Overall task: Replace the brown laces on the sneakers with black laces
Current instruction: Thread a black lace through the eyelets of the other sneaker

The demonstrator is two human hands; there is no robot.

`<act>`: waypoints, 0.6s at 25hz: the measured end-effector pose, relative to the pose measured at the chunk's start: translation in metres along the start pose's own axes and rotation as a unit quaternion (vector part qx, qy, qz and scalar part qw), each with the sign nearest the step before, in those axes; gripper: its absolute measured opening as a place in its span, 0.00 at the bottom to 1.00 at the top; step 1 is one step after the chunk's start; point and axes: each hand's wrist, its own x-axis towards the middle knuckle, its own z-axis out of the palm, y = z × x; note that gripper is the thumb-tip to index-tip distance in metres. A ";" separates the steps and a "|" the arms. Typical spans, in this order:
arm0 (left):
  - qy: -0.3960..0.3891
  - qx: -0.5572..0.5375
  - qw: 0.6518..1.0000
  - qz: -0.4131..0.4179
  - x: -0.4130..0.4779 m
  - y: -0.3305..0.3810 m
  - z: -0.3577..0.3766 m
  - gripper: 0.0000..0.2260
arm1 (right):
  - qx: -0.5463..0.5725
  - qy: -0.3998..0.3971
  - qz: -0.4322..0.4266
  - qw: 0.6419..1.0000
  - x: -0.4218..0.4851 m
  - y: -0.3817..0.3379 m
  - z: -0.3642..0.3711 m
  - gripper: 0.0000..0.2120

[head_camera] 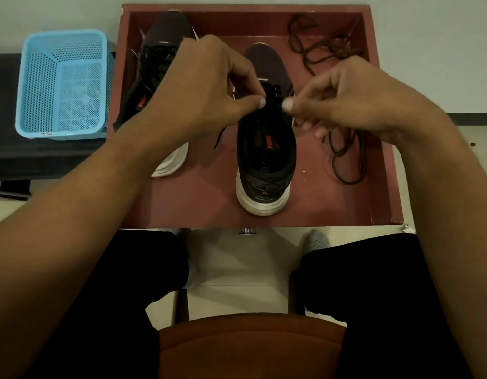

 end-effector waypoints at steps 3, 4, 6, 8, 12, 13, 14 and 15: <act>-0.005 0.005 1.000 0.002 -0.001 0.004 0.003 0.05 | -0.017 -0.047 0.025 0.998 -0.002 -0.005 0.004 0.12; -0.010 0.003 1.000 0.001 -0.001 0.006 0.004 0.04 | -0.016 -0.045 0.024 0.999 -0.002 -0.007 0.004 0.10; -0.019 0.009 1.000 0.002 -0.001 0.010 0.008 0.04 | 0.000 -0.040 0.026 0.999 -0.004 -0.009 0.003 0.08; -0.024 0.024 0.999 -0.002 -0.001 0.014 0.015 0.05 | 0.030 -0.044 0.034 0.998 -0.007 -0.009 0.002 0.06; -0.023 0.039 0.999 -0.025 0.000 0.017 0.022 0.05 | 0.044 -0.047 0.040 0.997 -0.006 -0.009 0.003 0.07; -0.027 0.040 0.998 -0.030 0.000 0.017 0.022 0.05 | 0.048 -0.043 0.041 0.997 -0.006 -0.009 0.004 0.07; -0.030 0.041 0.998 -0.033 0.000 0.017 0.022 0.05 | 0.052 -0.041 0.043 0.997 -0.005 -0.010 0.004 0.08; -0.031 0.044 0.998 -0.036 0.000 0.017 0.022 0.05 | 0.055 -0.039 0.043 0.997 -0.005 -0.010 0.005 0.08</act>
